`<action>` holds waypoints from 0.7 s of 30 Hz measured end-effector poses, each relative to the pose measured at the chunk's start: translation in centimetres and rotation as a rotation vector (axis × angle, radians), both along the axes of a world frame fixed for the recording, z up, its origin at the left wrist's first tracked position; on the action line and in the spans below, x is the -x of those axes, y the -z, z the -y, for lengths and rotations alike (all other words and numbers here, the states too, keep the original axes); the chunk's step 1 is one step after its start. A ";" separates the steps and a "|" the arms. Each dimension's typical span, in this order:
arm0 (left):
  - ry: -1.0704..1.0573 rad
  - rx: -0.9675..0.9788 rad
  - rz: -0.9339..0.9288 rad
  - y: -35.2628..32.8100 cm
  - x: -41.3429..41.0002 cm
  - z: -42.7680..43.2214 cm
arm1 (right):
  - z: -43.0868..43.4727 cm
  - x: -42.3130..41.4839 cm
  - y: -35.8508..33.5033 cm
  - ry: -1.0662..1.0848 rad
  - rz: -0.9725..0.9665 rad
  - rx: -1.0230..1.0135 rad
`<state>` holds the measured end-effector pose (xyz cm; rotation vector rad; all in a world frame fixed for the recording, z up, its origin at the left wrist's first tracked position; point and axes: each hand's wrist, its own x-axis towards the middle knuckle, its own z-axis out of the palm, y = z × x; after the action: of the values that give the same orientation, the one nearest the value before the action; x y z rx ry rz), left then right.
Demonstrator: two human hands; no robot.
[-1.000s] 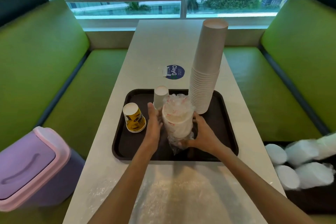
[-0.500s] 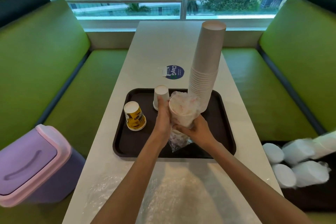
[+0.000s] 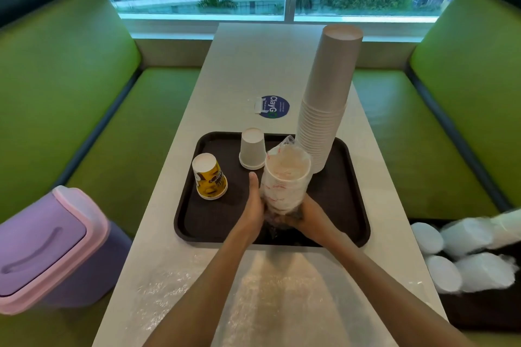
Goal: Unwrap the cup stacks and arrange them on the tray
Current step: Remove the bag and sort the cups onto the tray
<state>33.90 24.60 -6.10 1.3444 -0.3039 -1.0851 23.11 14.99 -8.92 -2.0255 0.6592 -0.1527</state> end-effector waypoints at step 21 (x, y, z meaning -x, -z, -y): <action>-0.142 0.165 0.078 -5.0 1.7 0.1 | -1.0 -0.4 -3.5 0.178 0.297 -0.068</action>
<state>32.19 24.51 -1.10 1.2435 -0.3431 -0.8719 23.49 15.99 -5.43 -1.8296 0.6447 -0.5184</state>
